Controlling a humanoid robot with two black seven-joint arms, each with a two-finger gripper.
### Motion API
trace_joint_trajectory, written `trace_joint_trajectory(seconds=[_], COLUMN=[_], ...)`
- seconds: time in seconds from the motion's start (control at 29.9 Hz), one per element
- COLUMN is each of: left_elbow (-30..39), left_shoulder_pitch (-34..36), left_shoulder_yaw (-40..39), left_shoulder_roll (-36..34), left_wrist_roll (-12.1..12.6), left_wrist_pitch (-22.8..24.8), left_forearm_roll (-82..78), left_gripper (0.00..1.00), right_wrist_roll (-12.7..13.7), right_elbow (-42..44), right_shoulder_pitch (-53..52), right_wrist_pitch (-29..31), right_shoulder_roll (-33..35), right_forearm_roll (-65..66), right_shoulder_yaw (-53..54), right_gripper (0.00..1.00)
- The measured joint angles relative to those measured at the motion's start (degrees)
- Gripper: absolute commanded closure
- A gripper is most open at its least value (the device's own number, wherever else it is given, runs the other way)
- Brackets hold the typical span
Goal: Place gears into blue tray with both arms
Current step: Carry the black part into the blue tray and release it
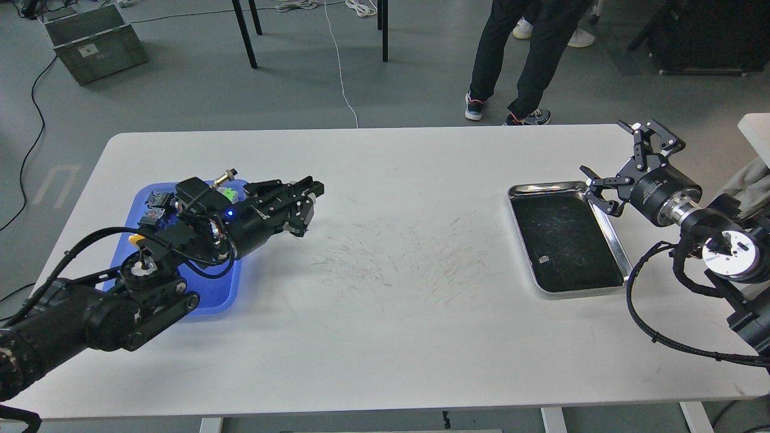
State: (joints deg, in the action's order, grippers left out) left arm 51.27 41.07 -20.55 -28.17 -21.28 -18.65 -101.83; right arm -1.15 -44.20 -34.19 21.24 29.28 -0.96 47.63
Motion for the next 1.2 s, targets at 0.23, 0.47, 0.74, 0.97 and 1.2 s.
trace_joint_trajectory(seconds=[0.23,0.47,0.74,0.97,1.2], left_elbow=[-1.2,-9.1,-16.9,-18.9,-19.9], left_shoulder_pitch=[-0.8,-4.0,-5.8,-6.0,-6.0], left_shoulder_yaw=[0.4,0.6,3.9,5.0,5.0], left_shoulder_roll=[-6.9,-6.8,-5.5,-4.2,-3.2], left_wrist_roll=[-1.6,-2.4,-4.9,-5.3,-5.4], left_wrist_pitch=[5.8,6.3,5.9,5.3,5.3], left_forearm_roll=[7.9,8.9,9.2,9.3,9.2], left_gripper=[0.89,0.89,0.89,0.84,0.63], right_wrist_roll=[-0.2,-0.4,-0.7,-1.1,-1.1], right_elbow=[-1.0,-1.1,-1.0,-1.0,-1.0], right_shoulder_pitch=[0.0,0.5,0.5,1.1,1.1], right_wrist_pitch=[-0.1,-0.1,-0.1,-0.1,-0.1], right_shoulder_roll=[0.0,0.1,0.2,0.1,0.1], right_forearm_roll=[0.0,0.0,0.0,0.0,0.0], right_shoulder_yaw=[0.2,0.2,0.3,0.1,0.1], right_gripper=[0.06,0.06,0.06,0.06,0.06])
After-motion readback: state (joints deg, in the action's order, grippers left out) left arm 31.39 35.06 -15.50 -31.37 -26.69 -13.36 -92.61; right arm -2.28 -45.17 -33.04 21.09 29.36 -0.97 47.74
